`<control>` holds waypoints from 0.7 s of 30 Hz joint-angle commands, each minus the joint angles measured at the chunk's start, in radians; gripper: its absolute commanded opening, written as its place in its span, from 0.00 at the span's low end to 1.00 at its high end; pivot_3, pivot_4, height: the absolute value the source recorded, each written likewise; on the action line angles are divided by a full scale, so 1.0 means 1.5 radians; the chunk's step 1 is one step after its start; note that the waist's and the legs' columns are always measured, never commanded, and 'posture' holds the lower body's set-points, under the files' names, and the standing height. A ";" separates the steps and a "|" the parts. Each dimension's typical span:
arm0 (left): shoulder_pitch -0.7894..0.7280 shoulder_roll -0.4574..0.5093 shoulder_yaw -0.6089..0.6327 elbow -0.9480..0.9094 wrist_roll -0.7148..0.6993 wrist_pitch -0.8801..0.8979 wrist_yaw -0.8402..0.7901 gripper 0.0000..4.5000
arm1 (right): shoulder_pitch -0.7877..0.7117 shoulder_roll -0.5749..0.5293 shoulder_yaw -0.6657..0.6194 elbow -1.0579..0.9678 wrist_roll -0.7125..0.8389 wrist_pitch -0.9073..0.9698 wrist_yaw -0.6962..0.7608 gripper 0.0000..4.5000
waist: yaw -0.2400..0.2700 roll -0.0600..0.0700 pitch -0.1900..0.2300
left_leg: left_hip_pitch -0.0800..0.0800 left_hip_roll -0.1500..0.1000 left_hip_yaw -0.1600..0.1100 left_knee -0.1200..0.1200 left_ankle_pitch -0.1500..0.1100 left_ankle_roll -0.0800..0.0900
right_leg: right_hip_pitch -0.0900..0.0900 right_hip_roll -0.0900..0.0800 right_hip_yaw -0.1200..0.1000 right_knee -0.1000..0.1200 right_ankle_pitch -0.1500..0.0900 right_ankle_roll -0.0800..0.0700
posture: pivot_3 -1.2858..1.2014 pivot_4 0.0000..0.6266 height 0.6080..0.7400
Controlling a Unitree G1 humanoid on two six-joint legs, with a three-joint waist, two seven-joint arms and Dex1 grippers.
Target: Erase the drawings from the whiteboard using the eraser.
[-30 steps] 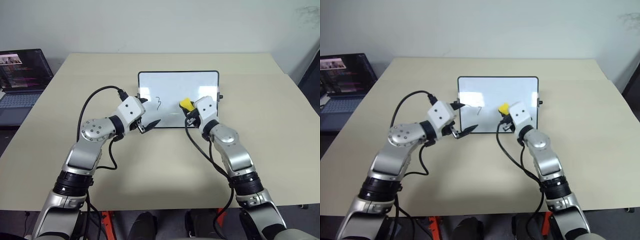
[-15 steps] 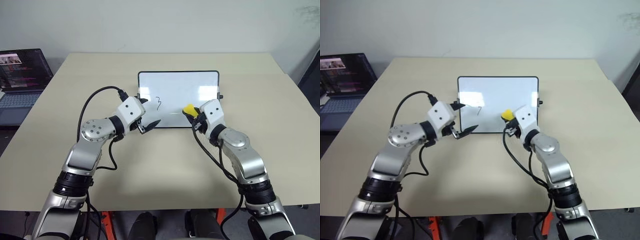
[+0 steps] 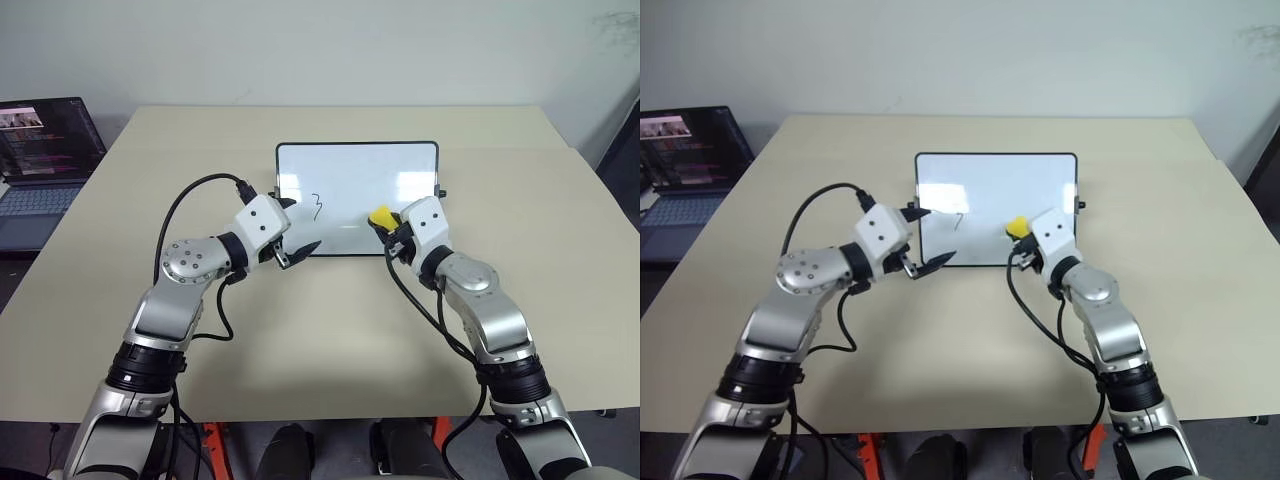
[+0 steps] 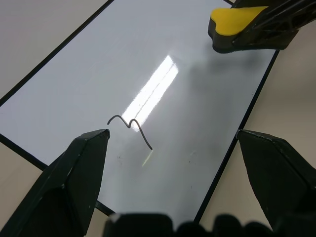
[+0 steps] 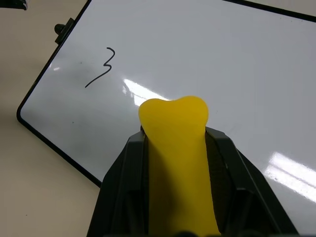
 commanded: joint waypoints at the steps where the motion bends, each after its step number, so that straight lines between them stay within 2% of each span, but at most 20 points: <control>1: 0.024 0.022 0.032 -0.024 0.019 -0.013 0.025 1.00 | -0.022 0.005 -0.003 -0.003 -0.003 -0.027 -0.008 0.27 | 0.000 0.000 0.000 | 0.000 0.000 0.000 0.000 0.000 0.000 | 0.000 0.000 0.000 0.000 0.000 0.000 | 0.52 0.24 1.00; 13: 0.081 0.026 0.057 -0.056 0.055 0.012 0.099 1.00 | -0.059 0.014 0.001 0.026 -0.005 -0.050 -0.015 0.27 | 0.001 0.000 0.000 | 0.000 0.000 0.000 0.000 0.000 0.000 | 0.000 0.000 0.000 0.000 0.000 0.000 | 0.52 0.24 1.00; 21: 0.080 0.014 0.050 -0.053 0.046 0.015 0.100 1.00 | -0.233 0.082 -0.008 0.161 -0.009 -0.132 -0.052 0.27 | -0.002 0.000 0.000 | 0.000 0.000 0.001 0.000 0.000 0.000 | -0.002 0.000 0.000 0.002 0.000 0.000 | 0.52 0.24 1.00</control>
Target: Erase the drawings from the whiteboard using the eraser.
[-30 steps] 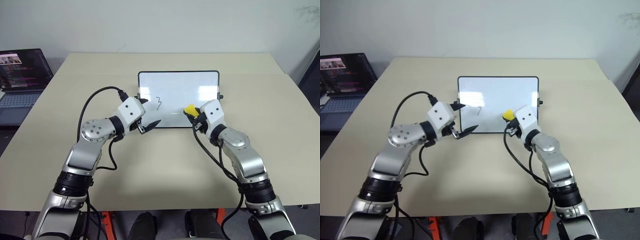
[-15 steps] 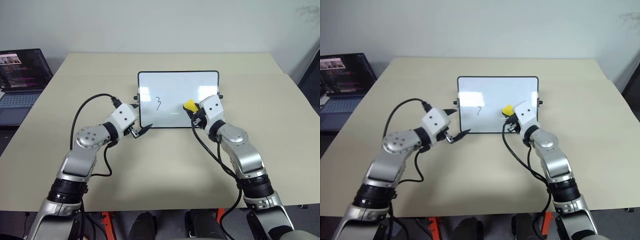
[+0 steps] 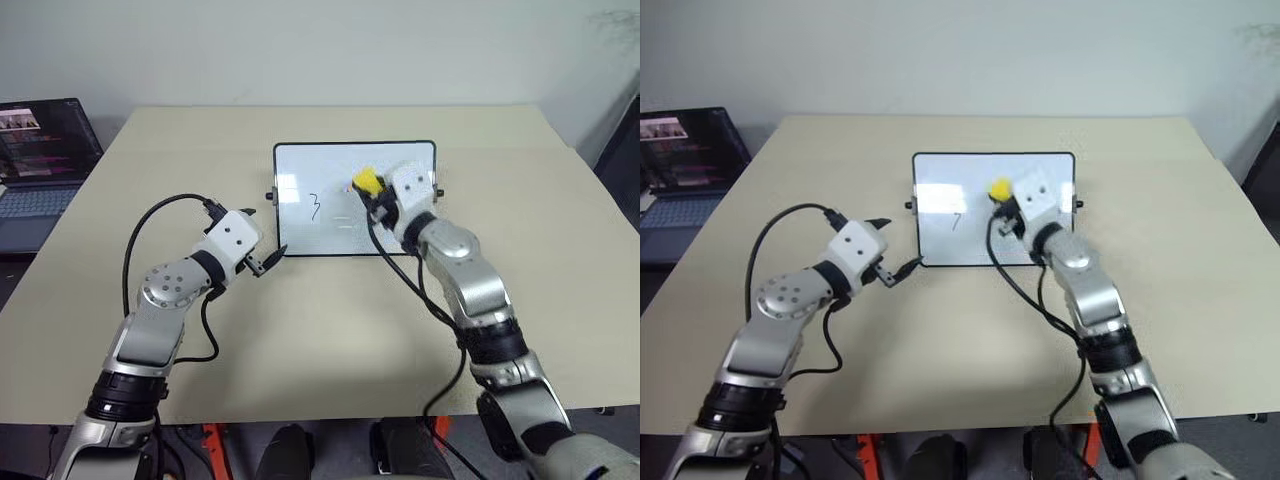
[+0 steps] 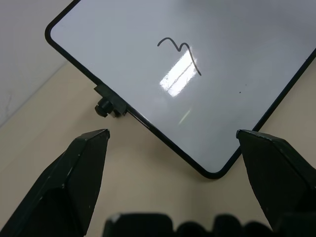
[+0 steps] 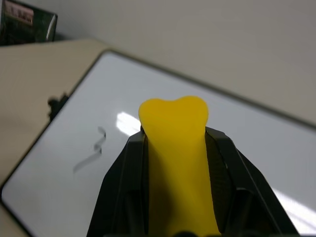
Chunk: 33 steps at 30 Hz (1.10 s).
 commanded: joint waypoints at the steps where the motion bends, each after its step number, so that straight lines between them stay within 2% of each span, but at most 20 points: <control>1: -0.007 -0.005 0.009 -0.023 -0.010 -0.003 -0.001 1.00 | -0.063 0.024 -0.008 0.043 -0.005 -0.066 -0.019 0.27 | 0.002 0.000 0.000 | 0.000 0.000 0.000 0.000 0.000 0.000 | 0.000 0.000 0.000 0.000 0.000 0.000 | 0.52 0.24 1.00; 7: 0.003 -0.040 0.028 -0.041 -0.056 0.021 0.004 1.00 | -0.179 0.055 -0.016 0.198 -0.009 -0.166 -0.039 0.27 | 0.003 0.000 0.000 | -0.001 -0.001 0.000 0.000 0.000 0.000 | 0.000 -0.001 0.000 -0.001 0.000 0.000 | 0.52 0.24 1.00; 17: 0.023 -0.044 0.022 -0.070 -0.057 0.039 0.006 1.00 | -0.306 0.088 -0.010 0.423 -0.032 -0.300 -0.061 0.27 | 0.002 0.000 0.000 | -0.001 0.000 0.001 0.000 0.000 0.000 | -0.001 -0.001 0.000 0.000 0.000 0.000 | 0.52 0.24 1.00; 22: 0.016 -0.037 0.030 -0.070 -0.056 0.043 0.006 1.00 | -0.286 0.080 0.014 0.488 -0.074 -0.297 -0.070 0.27 | 0.003 0.000 0.000 | -0.002 0.000 0.001 0.000 0.000 0.000 | -0.001 -0.001 0.000 0.000 0.000 0.000 | 0.52 0.24 1.00; 33: 0.014 -0.036 0.030 -0.092 -0.056 0.064 0.008 1.00 | -0.170 0.040 0.084 0.465 -0.166 -0.279 -0.052 0.27 | 0.003 0.000 0.000 | -0.002 0.000 0.001 0.000 0.000 0.000 | -0.001 -0.001 0.000 0.000 0.000 0.000 | 0.52 0.24 1.00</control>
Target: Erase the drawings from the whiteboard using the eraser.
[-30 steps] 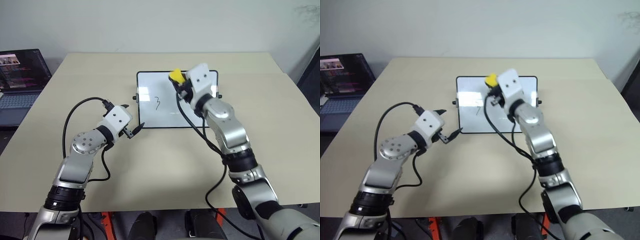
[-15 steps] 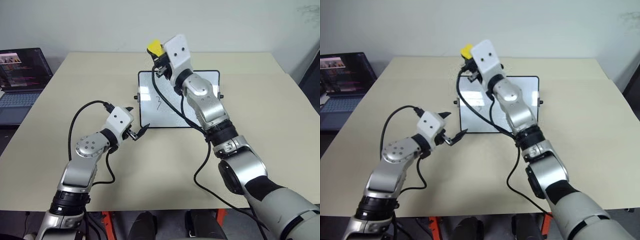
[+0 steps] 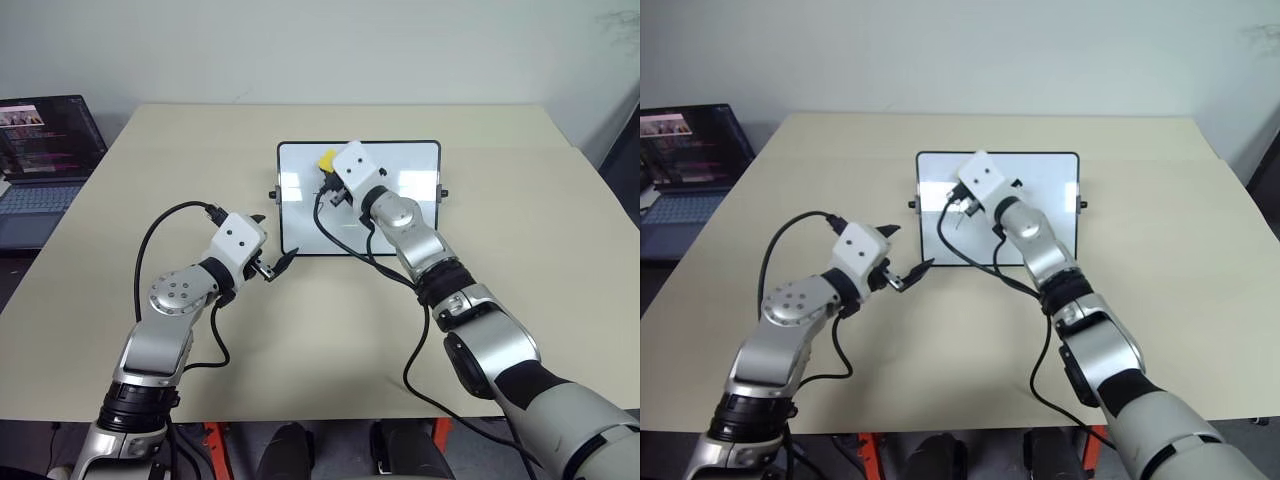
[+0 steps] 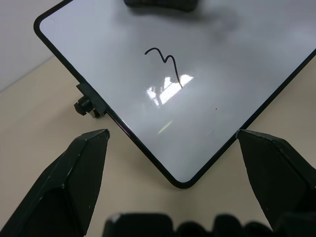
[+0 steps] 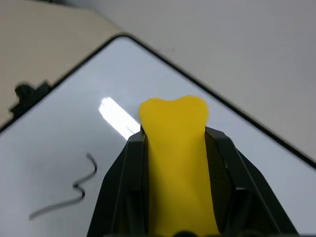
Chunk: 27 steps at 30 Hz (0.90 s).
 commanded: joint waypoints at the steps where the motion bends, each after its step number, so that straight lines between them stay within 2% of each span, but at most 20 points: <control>1: -0.010 0.008 0.016 -0.039 -0.003 0.006 0.006 1.00 | 0.024 -0.006 0.024 -0.030 -0.030 -0.001 0.007 0.27 | -0.001 0.000 0.000 | 0.000 0.000 0.000 0.000 0.000 0.000 | 0.000 0.000 0.000 0.000 0.000 0.000 | 0.52 0.24 1.00; 14: 0.010 0.012 0.026 -0.076 -0.003 0.036 0.011 1.00 | 0.052 0.012 0.048 -0.050 -0.055 0.013 0.021 0.27 | -0.002 0.000 0.000 | 0.002 0.000 0.000 0.001 0.000 0.000 | 0.001 0.000 0.001 0.002 0.000 0.000 | 0.52 0.24 1.00; 27: 0.020 0.015 0.030 -0.093 -0.004 0.049 0.018 1.00 | -0.023 0.073 0.032 0.062 -0.050 -0.037 -0.015 0.27 | -0.003 0.000 0.000 | 0.002 0.000 0.000 0.000 0.000 0.000 | 0.000 0.000 0.000 0.002 0.000 0.000 | 0.52 0.24 1.00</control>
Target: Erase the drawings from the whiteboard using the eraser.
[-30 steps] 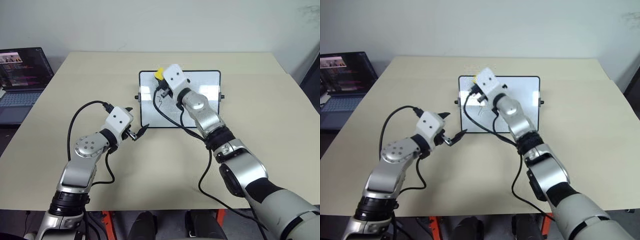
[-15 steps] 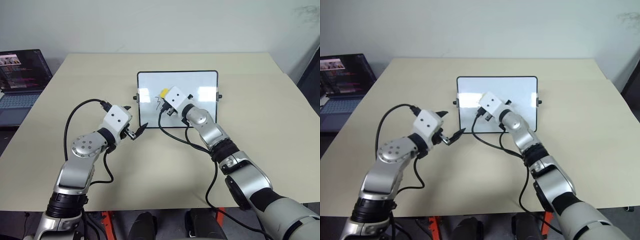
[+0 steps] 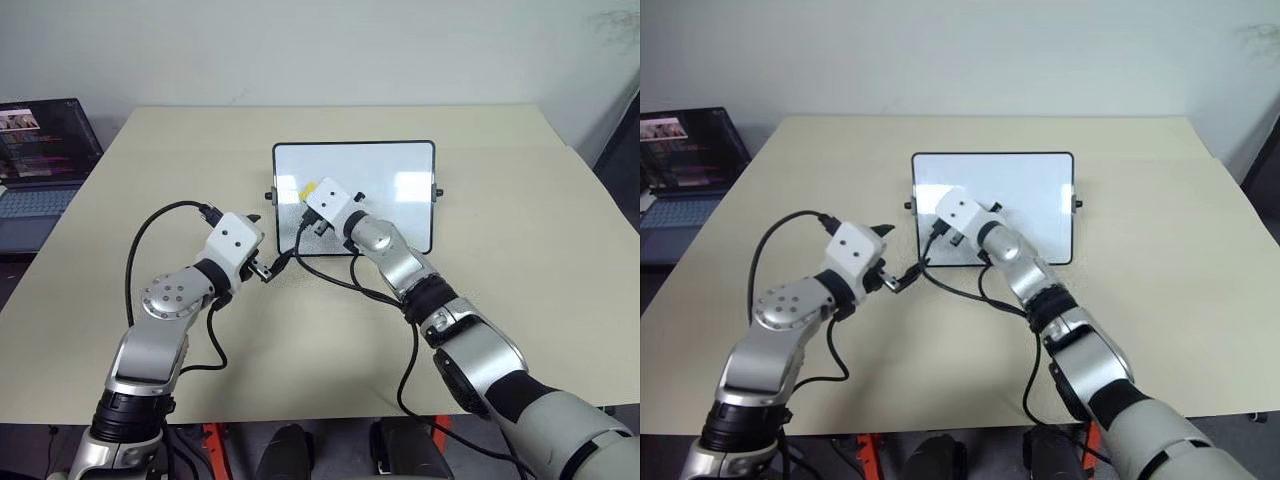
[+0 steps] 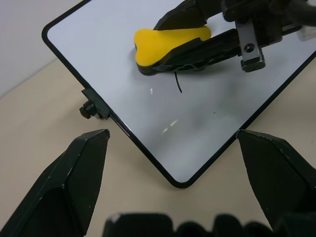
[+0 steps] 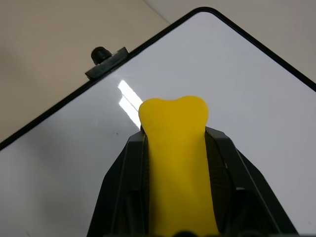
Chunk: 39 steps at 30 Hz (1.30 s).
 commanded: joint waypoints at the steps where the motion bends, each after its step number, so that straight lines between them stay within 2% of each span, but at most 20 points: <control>1: 0.000 0.008 0.018 -0.035 -0.004 -0.003 0.005 1.00 | -0.022 0.011 -0.009 0.016 0.005 -0.028 -0.010 0.27 | 0.000 0.000 0.000 | 0.000 0.000 0.000 0.000 0.000 0.000 | 0.000 0.000 0.000 0.000 0.000 0.000 | 0.52 0.24 1.00; 10: 0.006 0.012 0.025 -0.047 -0.006 0.004 0.009 1.00 | 0.043 -0.005 0.005 0.004 -0.003 -0.021 0.019 0.27 | 0.001 0.000 0.000 | 0.000 0.000 0.000 0.000 0.000 0.000 | 0.000 0.000 0.000 0.000 0.000 0.000 | 0.52 0.24 1.00; 24: -0.038 -0.001 -0.002 0.003 -0.002 -0.024 0.003 1.00 | 0.189 -0.099 0.013 -0.179 -0.024 0.053 0.067 0.27 | 0.008 -0.001 -0.001 | 0.004 -0.001 -0.001 0.000 0.000 0.000 | 0.004 0.000 -0.001 0.000 0.000 0.000 | 0.52 0.24 1.00; 32: -0.049 -0.002 -0.008 0.019 0.000 -0.036 0.000 1.00 | 0.207 -0.119 -0.003 -0.279 -0.003 0.096 0.083 0.27 | 0.008 -0.001 -0.001 | 0.004 -0.001 -0.001 0.000 0.000 0.000 | 0.005 0.000 0.000 0.000 0.000 0.000 | 0.52 0.24 1.00; 39: -0.050 0.001 -0.010 0.021 0.000 -0.040 -0.002 1.00 | 0.193 -0.084 -0.027 -0.432 0.048 0.164 0.099 0.27 | 0.005 -0.001 0.000 | 0.002 -0.001 -0.001 0.000 0.000 0.000 | 0.003 0.000 0.000 0.000 0.000 0.000 | 0.52 0.24 1.00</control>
